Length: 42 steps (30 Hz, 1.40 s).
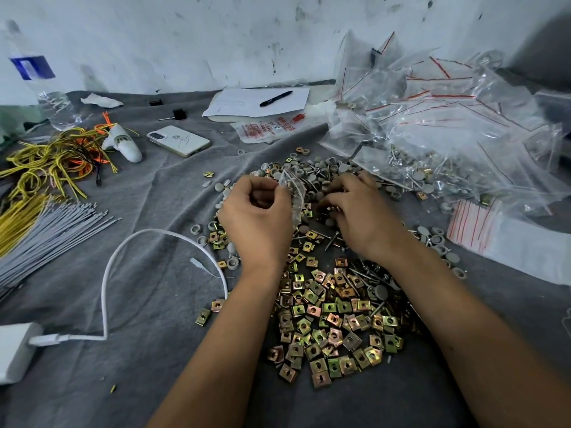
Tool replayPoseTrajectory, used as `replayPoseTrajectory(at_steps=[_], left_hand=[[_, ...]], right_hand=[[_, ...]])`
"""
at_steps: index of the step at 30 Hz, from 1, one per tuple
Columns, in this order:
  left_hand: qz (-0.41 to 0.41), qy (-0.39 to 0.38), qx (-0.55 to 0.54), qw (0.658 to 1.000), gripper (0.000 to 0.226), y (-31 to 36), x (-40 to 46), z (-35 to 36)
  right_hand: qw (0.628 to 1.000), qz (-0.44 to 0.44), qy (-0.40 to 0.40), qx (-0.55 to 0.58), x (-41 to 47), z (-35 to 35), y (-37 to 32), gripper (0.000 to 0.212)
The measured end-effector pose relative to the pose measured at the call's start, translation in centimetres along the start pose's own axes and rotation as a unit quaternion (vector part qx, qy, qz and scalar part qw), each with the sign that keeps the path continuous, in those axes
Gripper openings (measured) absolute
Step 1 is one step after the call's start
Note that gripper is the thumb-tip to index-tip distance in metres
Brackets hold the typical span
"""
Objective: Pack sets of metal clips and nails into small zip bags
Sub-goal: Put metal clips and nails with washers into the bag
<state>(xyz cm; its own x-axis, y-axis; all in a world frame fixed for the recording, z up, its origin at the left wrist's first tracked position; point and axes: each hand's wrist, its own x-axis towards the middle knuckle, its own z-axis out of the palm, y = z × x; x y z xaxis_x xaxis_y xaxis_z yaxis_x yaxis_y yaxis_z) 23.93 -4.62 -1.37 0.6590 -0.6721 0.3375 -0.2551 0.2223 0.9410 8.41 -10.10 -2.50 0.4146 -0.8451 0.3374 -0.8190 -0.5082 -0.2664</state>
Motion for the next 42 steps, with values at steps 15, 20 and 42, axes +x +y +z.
replayPoseTrajectory(at_steps=[15, 20, 42], left_hand=[[-0.007, -0.013, -0.001, 1.0, 0.019, -0.1, 0.0, 0.2], [-0.01, -0.014, 0.002, 1.0, 0.016, -0.1, -0.1, 0.3], [0.043, -0.117, 0.051, 0.991, 0.008, -0.2, -0.9, 0.4]], right_hand=[[0.987, 0.16, 0.001, 0.034, -0.2, -1.6, 0.2, 0.014], [0.984, 0.176, -0.029, 0.023, -0.2, -1.9, 0.9, 0.014], [0.944, -0.034, 0.127, 0.304, -1.2, -1.8, -0.8, 0.017]])
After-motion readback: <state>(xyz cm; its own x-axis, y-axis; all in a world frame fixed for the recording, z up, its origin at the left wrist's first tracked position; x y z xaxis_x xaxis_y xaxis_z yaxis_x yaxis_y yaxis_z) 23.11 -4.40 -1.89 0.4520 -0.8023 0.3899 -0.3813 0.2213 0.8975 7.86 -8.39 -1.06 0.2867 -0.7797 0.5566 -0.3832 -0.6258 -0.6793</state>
